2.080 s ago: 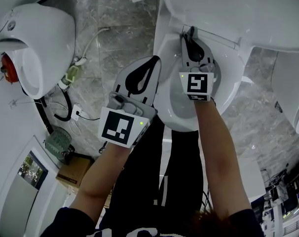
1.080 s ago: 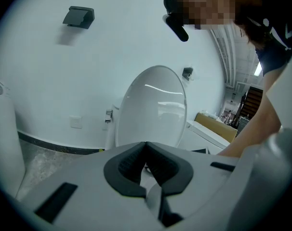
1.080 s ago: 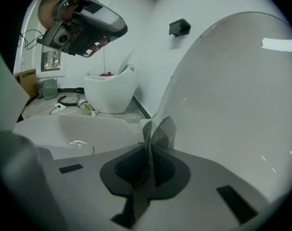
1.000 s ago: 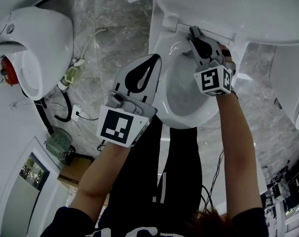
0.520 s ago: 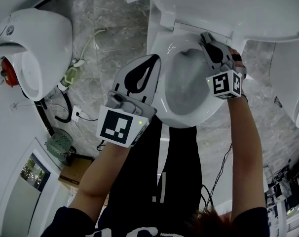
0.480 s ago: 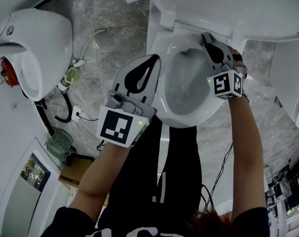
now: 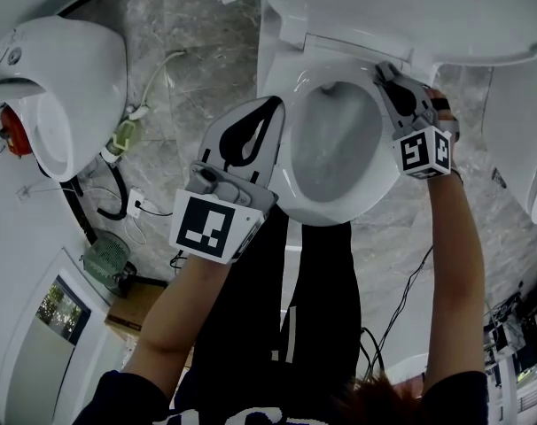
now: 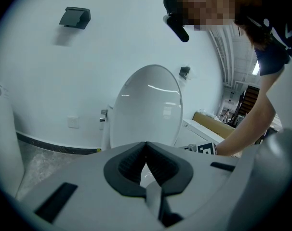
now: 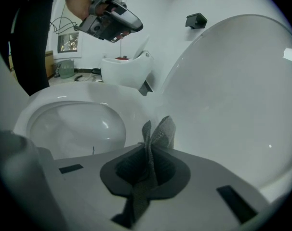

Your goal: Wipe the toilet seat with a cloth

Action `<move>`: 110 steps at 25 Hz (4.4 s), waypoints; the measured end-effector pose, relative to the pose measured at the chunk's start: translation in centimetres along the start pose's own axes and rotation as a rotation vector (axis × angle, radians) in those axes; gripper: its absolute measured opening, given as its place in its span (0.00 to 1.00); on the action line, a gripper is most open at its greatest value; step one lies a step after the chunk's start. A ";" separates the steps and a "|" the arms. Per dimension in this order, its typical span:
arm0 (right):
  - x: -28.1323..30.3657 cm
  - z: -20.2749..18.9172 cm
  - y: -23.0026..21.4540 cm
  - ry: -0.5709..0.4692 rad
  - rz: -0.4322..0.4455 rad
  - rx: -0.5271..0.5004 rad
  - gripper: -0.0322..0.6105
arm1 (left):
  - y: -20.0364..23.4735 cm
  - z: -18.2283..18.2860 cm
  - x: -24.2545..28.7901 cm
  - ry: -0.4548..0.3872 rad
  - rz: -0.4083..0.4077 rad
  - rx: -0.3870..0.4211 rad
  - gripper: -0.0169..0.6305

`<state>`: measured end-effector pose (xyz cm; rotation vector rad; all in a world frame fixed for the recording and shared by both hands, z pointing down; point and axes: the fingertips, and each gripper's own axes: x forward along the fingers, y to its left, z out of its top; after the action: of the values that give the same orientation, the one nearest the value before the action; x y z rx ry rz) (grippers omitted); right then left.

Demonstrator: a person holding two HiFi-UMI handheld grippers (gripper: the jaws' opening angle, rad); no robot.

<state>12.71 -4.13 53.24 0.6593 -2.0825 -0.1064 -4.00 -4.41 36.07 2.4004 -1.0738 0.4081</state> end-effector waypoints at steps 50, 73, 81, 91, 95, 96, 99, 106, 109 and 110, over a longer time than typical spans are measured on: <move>-4.7 -5.2 10.0 0.109 0.393 0.007 0.10 | -1.8 -0.4 -0.9 0.002 -0.025 0.027 0.04; -7.0 -5.4 14.7 0.113 0.327 0.221 0.10 | -3.0 -0.8 -1.5 0.001 -0.033 0.034 0.04; -7.7 -5.2 16.5 0.114 0.309 0.286 0.10 | -3.7 -1.1 -1.8 -0.001 -0.040 0.038 0.04; -8.5 -4.8 18.9 0.110 0.288 0.370 0.10 | -4.4 -1.3 -1.9 0.004 -0.057 0.046 0.04; -8.7 -4.7 19.6 0.113 0.276 0.400 0.10 | -4.5 -1.3 -1.9 0.003 -0.057 0.050 0.04; -8.7 -4.7 19.8 0.114 0.274 0.409 0.10 | -4.6 -1.3 -1.9 0.003 -0.058 0.051 0.04; -8.9 -4.5 20.4 0.117 0.262 0.437 0.10 | -4.7 -1.2 -2.0 0.002 -0.059 0.053 0.04; -9.3 -4.1 21.6 0.132 0.218 0.502 0.10 | -5.1 -1.5 -2.4 0.006 -0.060 0.056 0.04; -9.6 -4.0 22.1 0.133 0.210 0.524 0.10 | -5.3 -1.9 -2.6 0.020 -0.061 0.057 0.04; -9.6 -4.0 22.3 0.135 0.208 0.530 0.10 | -5.3 -2.0 -2.6 0.025 -0.060 0.057 0.04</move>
<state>10.89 20.31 55.39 0.7301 -2.0408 0.6096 -1.84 1.37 34.97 2.4644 -0.9896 0.4521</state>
